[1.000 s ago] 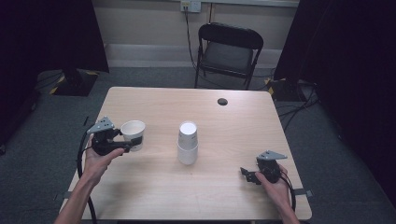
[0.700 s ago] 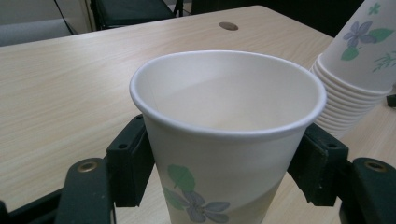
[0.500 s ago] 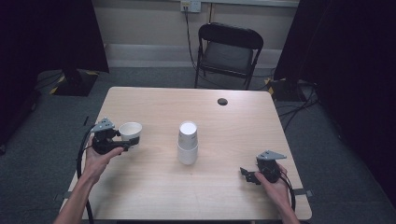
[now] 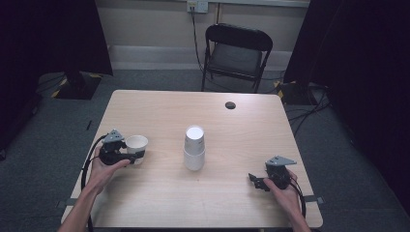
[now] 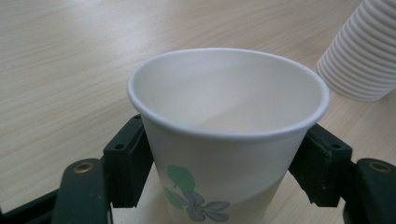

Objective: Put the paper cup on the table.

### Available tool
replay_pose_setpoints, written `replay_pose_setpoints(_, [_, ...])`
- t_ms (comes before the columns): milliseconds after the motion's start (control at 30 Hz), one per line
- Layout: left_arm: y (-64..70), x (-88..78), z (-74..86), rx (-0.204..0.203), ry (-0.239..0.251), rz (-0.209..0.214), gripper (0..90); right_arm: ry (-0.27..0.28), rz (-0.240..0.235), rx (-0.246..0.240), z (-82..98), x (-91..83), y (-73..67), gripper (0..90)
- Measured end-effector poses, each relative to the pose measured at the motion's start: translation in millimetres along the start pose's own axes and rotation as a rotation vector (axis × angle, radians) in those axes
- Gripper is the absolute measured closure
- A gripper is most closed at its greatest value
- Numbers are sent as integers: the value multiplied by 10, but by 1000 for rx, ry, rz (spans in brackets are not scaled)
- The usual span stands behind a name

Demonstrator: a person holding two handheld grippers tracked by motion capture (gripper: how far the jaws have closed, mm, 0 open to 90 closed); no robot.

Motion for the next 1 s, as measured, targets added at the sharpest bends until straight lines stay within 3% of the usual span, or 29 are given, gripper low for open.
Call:
replay_pose_setpoints(133, [2, 2, 12, 3, -1, 2, 286, 0, 0, -1, 0, 0, 1, 135])
replay_pose_setpoints(333, [36, 8, 55, 20, -51, 12, 265, 0, 0, -1, 0, 0, 0, 135])
replay_pose_setpoints(433, [11, -1, 100, 7, -81, 10, 242, 0, 0, -1, 0, 0, 0, 135])
replay_pose_setpoints(567, [-5, -20, 111, -9, -85, 11, 210, 0, 0, -1, 0, 0, 1, 135])
replay_pose_setpoints(667, [-1, -69, 90, -21, -70, 20, 173, 0, 0, -1, 0, 0, 1, 135])
replay_pose_setpoints(733, [-4, -123, 82, -42, -88, 22, 171, 0, 0, -1, 0, 0, 1, 135])
replay_pose_setpoints(800, [-7, -181, 92, -56, -96, 29, 229, 1, -1, 1, -2, 2, 1, 133])
replay_pose_setpoints(1000, [49, -434, 206, -25, -105, -4, 216, 0, 0, 1, -3, 3, 3, 133])
Point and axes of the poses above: each handheld gripper's, and its own axes: x roughly forward along the jaws, z roughly out of its underside, y roughly to its right, the point moved 4 cm from there along x, roughly forward along the jaws, and after that the axes turned 11 degrees about -z, right-handed, at the moved point
